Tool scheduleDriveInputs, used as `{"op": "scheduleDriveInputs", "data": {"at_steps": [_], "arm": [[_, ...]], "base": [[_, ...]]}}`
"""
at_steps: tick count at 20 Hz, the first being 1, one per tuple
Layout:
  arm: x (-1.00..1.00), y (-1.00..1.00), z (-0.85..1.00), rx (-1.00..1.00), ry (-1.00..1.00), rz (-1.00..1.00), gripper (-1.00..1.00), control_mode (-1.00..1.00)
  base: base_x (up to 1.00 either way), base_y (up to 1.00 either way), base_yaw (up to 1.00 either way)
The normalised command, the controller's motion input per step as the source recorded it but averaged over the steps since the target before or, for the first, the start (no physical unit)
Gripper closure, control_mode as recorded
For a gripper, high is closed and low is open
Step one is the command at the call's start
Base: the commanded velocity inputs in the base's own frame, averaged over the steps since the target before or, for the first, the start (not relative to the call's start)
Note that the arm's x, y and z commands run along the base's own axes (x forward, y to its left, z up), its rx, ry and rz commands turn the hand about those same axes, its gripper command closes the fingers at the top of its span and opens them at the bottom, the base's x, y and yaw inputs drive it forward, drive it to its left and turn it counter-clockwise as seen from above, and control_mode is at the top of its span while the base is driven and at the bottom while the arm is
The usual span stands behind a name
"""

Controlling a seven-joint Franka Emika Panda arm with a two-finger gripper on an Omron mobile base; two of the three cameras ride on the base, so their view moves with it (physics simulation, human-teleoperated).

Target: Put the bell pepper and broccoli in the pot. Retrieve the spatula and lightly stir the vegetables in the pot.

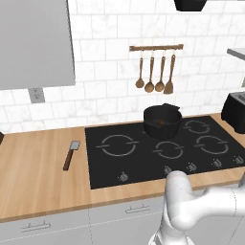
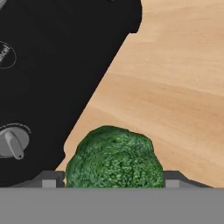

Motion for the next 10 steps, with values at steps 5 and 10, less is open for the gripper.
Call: {"op": "scheduleDriveInputs", "data": {"at_steps": [5, 10], "arm": [[0.00, 0.00, 0.00, 0.00, 0.00, 0.00, 1.00, -1.00], [-0.07, 0.00, 0.00, 0.00, 0.00, 0.00, 1.00, -1.00]], "base": [[0.00, 0.00, 0.00], [0.00, 0.00, 0.00]]}}
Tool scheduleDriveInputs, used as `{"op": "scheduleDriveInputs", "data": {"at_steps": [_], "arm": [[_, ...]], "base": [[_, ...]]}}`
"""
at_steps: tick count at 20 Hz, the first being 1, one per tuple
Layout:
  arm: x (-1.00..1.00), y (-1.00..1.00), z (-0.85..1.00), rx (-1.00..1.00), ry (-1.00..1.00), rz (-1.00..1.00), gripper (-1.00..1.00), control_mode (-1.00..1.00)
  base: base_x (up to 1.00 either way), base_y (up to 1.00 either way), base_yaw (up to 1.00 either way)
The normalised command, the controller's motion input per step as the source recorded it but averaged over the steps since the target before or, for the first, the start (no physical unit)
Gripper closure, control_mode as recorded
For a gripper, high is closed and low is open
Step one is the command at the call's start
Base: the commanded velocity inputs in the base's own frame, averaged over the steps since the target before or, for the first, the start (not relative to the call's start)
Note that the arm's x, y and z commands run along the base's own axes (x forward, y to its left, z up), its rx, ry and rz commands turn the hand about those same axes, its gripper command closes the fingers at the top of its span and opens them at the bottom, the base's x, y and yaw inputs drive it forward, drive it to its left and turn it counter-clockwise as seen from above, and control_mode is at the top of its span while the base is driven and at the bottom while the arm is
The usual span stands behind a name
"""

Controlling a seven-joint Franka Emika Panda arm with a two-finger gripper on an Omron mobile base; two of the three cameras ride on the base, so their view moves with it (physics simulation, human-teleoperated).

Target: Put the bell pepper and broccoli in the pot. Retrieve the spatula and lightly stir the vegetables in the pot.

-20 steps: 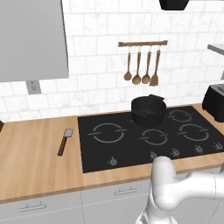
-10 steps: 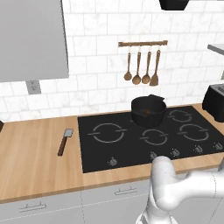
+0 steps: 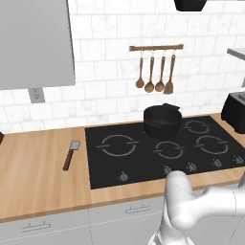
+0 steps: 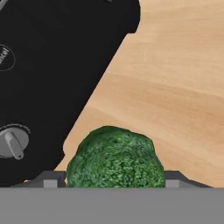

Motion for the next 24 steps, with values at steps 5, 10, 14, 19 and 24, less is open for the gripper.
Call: {"op": "scheduleDriveInputs", "data": {"at_steps": [5, 10, 14, 19, 24], "arm": [[-0.56, 0.05, 0.01, 0.00, 0.00, 0.00, 1.00, -1.00], [-0.68, 0.27, 0.21, -0.02, 0.00, 0.00, 1.00, -1.00], [-0.41, 0.59, 0.64, -0.12, 0.00, 0.03, 1.00, -1.00], [-0.35, 0.84, 0.71, -0.14, -0.01, 0.14, 1.00, -1.00], [-0.52, 1.00, 0.52, -0.14, 0.00, 0.16, 1.00, -1.00]], "base": [[0.00, 0.00, 0.00], [0.00, 0.00, 0.00], [0.00, 0.00, 0.00], [0.00, 0.00, 0.00], [0.00, 0.00, 0.00]]}}
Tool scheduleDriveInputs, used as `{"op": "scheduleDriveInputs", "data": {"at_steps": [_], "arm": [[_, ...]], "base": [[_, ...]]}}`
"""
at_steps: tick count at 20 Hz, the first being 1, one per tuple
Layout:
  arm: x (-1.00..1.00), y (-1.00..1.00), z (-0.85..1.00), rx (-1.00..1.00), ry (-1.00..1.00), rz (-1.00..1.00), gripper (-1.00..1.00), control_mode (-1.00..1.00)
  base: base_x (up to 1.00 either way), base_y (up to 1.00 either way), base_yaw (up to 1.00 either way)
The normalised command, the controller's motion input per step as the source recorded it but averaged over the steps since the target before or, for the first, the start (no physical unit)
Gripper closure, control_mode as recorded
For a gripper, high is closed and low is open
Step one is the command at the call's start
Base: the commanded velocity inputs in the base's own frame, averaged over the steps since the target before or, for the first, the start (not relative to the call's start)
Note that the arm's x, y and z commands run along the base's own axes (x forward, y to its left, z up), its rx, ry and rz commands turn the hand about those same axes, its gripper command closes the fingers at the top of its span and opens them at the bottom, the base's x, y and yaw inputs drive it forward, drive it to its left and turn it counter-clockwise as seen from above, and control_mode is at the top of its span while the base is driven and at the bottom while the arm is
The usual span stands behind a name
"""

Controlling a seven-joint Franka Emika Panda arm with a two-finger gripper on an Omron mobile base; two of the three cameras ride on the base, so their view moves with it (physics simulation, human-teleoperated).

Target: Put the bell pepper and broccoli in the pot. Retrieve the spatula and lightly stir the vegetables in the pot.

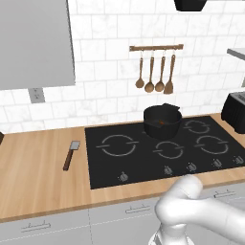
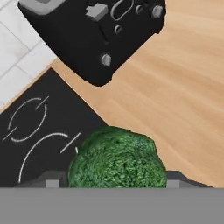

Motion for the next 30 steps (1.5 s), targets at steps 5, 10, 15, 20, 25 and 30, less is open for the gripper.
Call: {"op": "scheduleDriveInputs", "data": {"at_steps": [5, 10, 15, 20, 25, 30], "arm": [[-0.37, 0.99, 0.40, -0.15, 0.00, 0.16, 1.00, -1.00], [-0.14, 0.92, 0.37, -0.15, 0.00, 0.16, 1.00, -1.00], [-0.05, 0.93, 0.39, -0.16, 0.00, 0.14, 1.00, -1.00], [-0.01, 0.83, 0.51, -0.16, 0.00, 0.14, 1.00, -1.00], [0.00, 0.83, 0.55, -0.10, 0.00, 0.12, 1.00, -1.00], [0.00, 0.71, 0.58, -0.02, 0.01, 0.09, 1.00, -1.00]], "base": [[0.00, 0.00, 0.00], [0.00, 0.00, 0.00], [0.00, 0.00, 0.00], [0.00, 0.00, 0.00], [0.00, 0.00, 0.00], [0.00, 0.00, 0.00]]}}
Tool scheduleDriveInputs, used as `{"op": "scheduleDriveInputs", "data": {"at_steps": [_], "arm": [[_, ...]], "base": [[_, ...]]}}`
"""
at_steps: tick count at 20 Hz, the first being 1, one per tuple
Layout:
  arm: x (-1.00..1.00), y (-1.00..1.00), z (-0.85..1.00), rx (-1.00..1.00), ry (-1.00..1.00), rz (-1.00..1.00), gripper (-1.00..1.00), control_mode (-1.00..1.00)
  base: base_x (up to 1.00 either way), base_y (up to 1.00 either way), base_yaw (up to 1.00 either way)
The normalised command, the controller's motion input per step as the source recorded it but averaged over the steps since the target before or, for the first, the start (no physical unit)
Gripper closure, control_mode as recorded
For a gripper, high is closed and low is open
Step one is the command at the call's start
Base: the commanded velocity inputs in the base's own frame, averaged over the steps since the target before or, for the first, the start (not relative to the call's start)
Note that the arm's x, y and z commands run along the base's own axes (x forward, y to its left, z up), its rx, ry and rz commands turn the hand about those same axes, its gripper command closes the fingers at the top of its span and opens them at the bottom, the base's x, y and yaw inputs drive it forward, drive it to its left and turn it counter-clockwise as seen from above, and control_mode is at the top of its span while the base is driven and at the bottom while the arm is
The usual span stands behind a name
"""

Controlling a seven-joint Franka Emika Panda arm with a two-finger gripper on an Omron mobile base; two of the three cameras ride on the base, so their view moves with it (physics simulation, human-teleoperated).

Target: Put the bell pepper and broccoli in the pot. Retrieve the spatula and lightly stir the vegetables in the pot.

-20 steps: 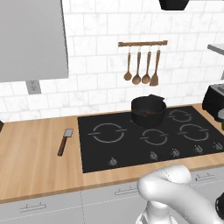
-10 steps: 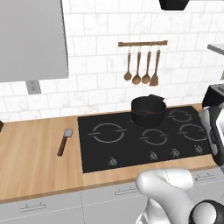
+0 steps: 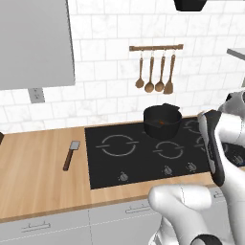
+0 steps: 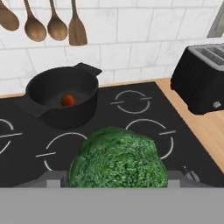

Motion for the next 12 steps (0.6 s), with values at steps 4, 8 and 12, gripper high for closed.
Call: {"op": "scheduleDriveInputs", "data": {"at_steps": [4, 8, 12], "arm": [[0.00, 0.52, 0.24, 0.00, 0.01, 0.02, 1.00, -1.00], [-0.02, 0.31, 0.00, 0.00, -0.02, 0.00, 1.00, -1.00], [0.02, 0.37, 0.00, -0.02, -0.08, 0.05, 1.00, -1.00]], "base": [[0.00, 0.00, 0.00], [0.00, 0.00, 0.00], [0.00, 0.00, 0.00]]}}
